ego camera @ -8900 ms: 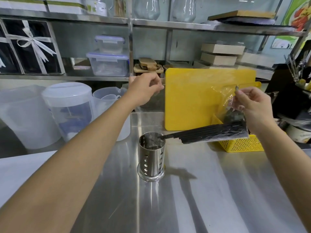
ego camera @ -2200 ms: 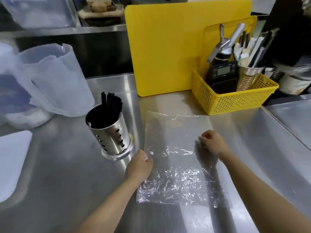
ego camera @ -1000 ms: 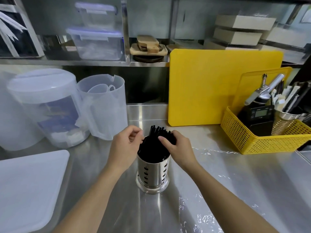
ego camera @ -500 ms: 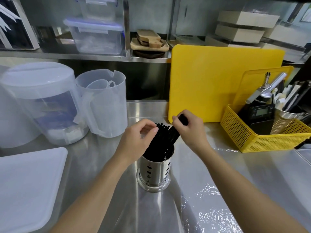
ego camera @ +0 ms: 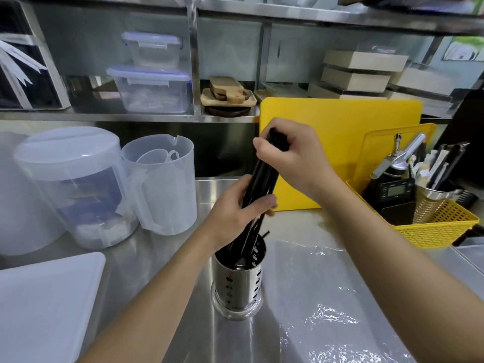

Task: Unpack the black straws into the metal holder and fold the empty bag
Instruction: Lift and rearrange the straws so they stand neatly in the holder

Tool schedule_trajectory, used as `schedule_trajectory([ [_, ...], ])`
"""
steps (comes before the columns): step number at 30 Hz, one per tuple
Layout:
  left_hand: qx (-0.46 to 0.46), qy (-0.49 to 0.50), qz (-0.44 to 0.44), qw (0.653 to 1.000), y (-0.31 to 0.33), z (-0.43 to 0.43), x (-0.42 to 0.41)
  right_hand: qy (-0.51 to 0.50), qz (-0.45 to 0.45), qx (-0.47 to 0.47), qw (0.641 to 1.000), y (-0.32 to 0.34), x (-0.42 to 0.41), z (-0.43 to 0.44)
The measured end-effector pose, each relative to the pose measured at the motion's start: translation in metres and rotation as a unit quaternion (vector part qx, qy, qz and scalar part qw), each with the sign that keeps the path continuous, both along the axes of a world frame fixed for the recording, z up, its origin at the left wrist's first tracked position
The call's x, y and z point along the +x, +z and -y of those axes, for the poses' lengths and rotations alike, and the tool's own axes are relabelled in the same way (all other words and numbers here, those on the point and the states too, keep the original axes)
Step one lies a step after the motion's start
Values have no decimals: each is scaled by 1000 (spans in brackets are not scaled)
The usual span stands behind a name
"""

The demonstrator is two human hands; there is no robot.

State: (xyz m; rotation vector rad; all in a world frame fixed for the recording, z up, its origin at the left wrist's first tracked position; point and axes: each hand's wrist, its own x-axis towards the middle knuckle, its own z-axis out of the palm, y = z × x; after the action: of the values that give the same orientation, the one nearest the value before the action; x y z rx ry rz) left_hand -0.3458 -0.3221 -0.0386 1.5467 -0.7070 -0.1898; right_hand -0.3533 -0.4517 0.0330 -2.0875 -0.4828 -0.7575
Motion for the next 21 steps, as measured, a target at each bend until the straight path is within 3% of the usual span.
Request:
schedule_trajectory([
  [8, -48, -25, -116, 992, -15, -7, -15, 41, -99, 145, 984, -22, 4, -3],
  [13, -88, -23, -188, 978, -22, -9, -23, 97, -194, 251, 943, -44, -5, -9],
  [21, -124, -21, -213, 969, -31, -15, -32, 150, -268, 253, 917, -72, -10, -14],
])
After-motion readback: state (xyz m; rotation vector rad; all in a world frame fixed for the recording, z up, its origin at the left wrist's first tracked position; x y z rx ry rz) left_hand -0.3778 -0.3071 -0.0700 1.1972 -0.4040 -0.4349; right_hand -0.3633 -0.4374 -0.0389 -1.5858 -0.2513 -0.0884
